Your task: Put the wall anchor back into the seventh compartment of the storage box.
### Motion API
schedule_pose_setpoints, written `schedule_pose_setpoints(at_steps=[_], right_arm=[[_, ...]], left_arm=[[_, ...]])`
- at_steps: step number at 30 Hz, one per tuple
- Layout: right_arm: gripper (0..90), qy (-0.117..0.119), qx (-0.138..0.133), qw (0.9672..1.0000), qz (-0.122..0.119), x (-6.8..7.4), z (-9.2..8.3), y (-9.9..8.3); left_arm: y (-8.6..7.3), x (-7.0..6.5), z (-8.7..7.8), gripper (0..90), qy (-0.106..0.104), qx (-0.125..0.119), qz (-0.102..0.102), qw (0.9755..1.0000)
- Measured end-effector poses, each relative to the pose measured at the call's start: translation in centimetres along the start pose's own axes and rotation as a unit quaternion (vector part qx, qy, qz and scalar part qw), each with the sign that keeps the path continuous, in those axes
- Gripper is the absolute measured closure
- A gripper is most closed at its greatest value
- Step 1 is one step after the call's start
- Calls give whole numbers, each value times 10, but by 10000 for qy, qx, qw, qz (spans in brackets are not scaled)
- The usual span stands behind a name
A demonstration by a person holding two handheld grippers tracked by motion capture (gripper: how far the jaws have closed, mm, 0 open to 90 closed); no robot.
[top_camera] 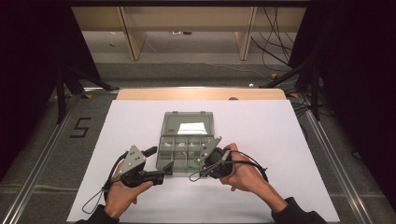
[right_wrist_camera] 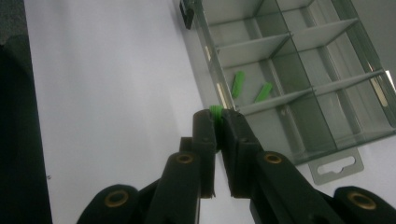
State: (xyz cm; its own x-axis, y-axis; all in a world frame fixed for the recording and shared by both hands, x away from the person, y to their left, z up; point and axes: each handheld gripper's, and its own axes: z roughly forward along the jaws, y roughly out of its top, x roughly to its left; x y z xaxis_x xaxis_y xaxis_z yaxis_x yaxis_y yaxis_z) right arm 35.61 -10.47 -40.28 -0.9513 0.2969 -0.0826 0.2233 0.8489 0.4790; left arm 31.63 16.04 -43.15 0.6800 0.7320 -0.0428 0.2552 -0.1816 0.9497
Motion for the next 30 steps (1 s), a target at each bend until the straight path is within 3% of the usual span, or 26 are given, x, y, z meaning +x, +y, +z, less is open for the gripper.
schedule_pose_setpoints(at_steps=[5, 17, 30], right_arm=[[844, -39, -47, 10000, 4, -3, 3, 5], [844, -216, -205, 9995, 66, -15, 13, 15], [844, -227, -239, 9994, 116, -24, 28, 22]], left_arm=[[0, 0, 0, 205, -17, -36, -83, 10000], [0, 0, 0, 205, 14, -2, -53, 10000], [0, 0, 0, 205, 17, 3, -63, 10000]])
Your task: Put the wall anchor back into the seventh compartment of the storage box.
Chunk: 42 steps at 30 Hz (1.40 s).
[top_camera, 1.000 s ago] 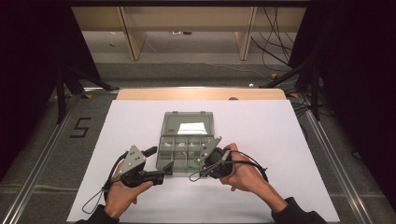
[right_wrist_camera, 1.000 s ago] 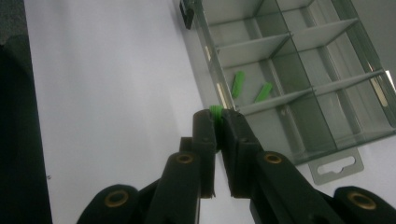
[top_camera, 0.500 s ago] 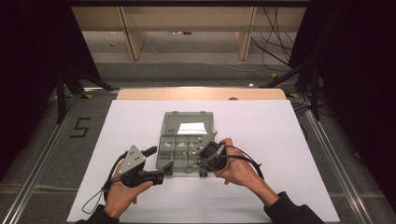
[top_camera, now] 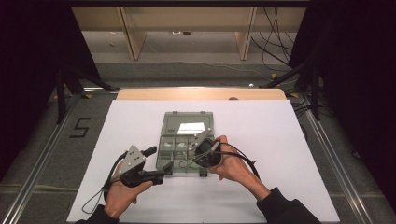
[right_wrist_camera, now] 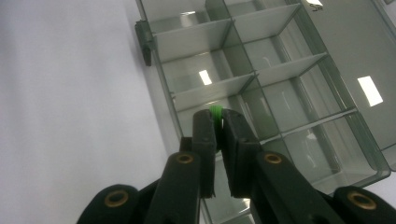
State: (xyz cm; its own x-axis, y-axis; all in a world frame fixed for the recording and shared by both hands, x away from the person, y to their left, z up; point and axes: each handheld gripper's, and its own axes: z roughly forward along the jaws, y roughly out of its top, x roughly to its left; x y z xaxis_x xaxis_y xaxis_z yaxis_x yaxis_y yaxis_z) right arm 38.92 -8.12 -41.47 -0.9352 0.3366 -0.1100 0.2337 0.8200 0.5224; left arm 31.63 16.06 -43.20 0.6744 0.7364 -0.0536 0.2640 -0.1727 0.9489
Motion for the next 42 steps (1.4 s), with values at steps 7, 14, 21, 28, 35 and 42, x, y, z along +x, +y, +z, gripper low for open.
schedule_pose_setpoints(at_steps=[7, 14, 21, 28, 35, 42], right_arm=[[844, 6, 9, 10000, 46, -1, 7, 2], [844, -12, 30, 10000, 38, -2, 13, 3], [843, 63, 155, 9998, 54, 0, 25, 3], [807, 91, 193, 9998, 63, 0, 30, 2], [592, 5, -96, 9996, 279, -8, 19, 2], [434, -221, -368, 9979, 489, -14, 10, -1]], left_arm=[[0, 0, 0, 205, -8, 7, 4, 10000], [0, 3, -1, 204, 30, -17, -23, 10000], [1, 2, -1, 205, 9, -9, 11, 10000], [1, 3, -1, 205, -7, -26, 114, 9999], [1, 3, -1, 205, 2, -13, 74, 10000], [0, 3, -2, 205, 36, -13, 8, 10000]])
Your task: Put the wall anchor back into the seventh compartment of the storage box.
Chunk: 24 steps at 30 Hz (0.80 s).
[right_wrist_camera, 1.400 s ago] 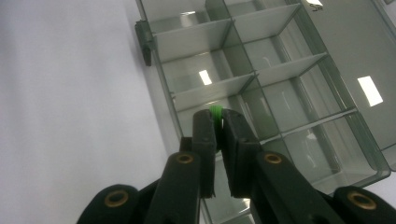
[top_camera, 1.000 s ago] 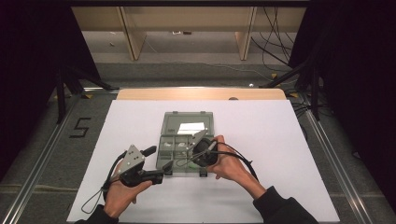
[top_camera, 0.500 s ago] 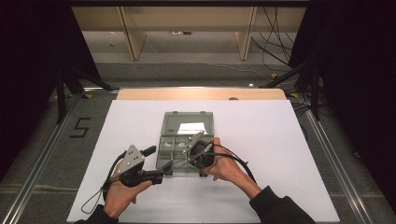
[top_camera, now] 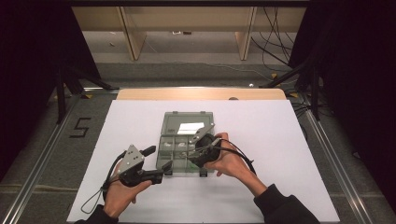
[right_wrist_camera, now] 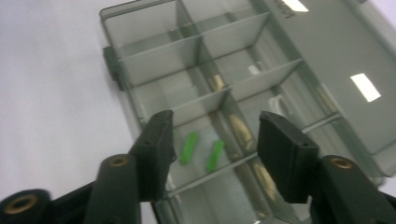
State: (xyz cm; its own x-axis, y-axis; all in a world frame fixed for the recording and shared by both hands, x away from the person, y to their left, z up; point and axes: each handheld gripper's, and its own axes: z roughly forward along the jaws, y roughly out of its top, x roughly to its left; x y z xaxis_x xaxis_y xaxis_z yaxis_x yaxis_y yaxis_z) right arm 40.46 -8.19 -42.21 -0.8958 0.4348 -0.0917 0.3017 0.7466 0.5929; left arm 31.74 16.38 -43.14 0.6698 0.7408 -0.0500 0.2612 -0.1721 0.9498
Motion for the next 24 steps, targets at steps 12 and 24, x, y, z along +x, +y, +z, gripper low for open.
schedule_pose_setpoints(at_steps=[12, 24], right_arm=[[321, -245, -311, 9986, 359, -13, -17, -13], [296, -450, -724, 9939, 703, -31, -31, -22]], left_arm=[[-1, 2, 1, 205, 18, 45, -29, 10000], [0, 7, 3, 205, 57, 48, -56, 10000]])
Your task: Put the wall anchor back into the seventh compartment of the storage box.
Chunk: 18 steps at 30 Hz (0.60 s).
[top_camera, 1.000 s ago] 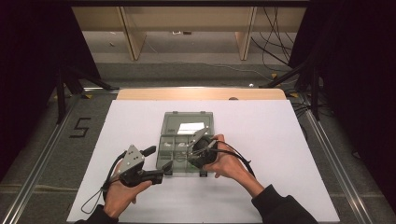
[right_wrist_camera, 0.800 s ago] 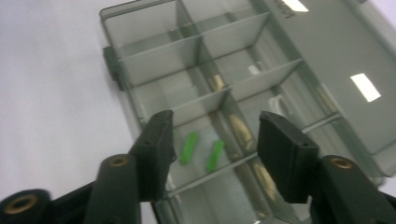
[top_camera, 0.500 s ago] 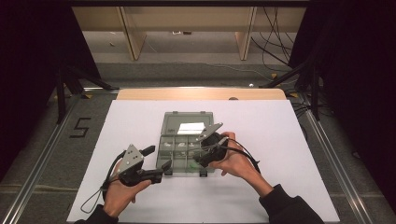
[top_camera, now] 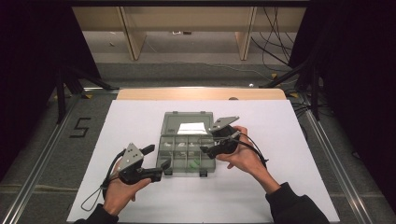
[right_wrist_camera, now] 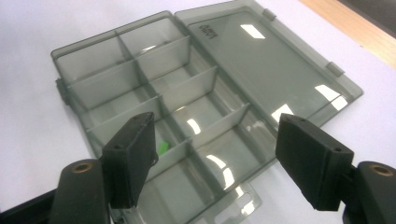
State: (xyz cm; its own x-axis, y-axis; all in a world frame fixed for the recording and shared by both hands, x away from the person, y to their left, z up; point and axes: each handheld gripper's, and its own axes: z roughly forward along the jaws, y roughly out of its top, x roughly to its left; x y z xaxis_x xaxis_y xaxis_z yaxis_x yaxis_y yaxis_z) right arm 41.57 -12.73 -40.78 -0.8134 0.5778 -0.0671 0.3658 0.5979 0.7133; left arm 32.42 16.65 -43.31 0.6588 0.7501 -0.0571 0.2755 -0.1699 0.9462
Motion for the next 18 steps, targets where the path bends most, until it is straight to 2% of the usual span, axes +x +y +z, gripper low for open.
schedule_pose_setpoints(at_steps=[1, 2, 4, 6, 8, 9, 10, 11, 13, 14, 15, 17, 18], right_arm=[[294, -11, -28, 10000, 39, -2, -1, 0], [291, -21, 4, 10000, 43, -4, -3, -1], [289, -61, -91, 9999, 122, -8, -3, -2], [287, -102, -96, 9997, 200, -13, -5, -4], [287, -175, -180, 9993, 268, -17, -3, -6], [284, -157, -200, 9990, 363, -19, -4, -7], [281, -130, -121, 9991, 379, -21, -5, -7], [279, -216, -231, 9987, 388, -23, -4, -9], [279, -173, -113, 9986, 487, -25, -7, -9], [278, -263, -224, 9982, 498, -26, -5, -11], [278, -263, -156, 9984, 481, -29, -7, -11], [275, -331, -139, 9980, 525, -32, -7, -12], [274, -345, -123, 9974, 616, -33, -7, -13]], left_arm=[[0, 1, 0, 205, -4, 24, 64, 10000], [0, 1, 1, 205, -20, -2, -7, 10000], [-1, 2, 2, 207, 5, 65, -17, 10000], [0, 3, 3, 208, -4, 73, 109, 9999], [0, 3, 4, 208, 33, 80, 66, 9999], [0, 4, 4, 208, 38, 87, 134, 9999], [0, 4, 4, 208, 59, 97, 126, 9999], [0, 4, 5, 208, 32, 71, 116, 9999], [0, 4, 5, 208, 81, 123, 129, 9998], [0, 4, 5, 208, 82, 125, 118, 9998], [0, 5, 5, 207, 103, 148, 166, 9997], [-1, 5, 7, 208, 60, 125, 123, 9998], [-1, 5, 7, 208, 72, 168, 168, 9997]])
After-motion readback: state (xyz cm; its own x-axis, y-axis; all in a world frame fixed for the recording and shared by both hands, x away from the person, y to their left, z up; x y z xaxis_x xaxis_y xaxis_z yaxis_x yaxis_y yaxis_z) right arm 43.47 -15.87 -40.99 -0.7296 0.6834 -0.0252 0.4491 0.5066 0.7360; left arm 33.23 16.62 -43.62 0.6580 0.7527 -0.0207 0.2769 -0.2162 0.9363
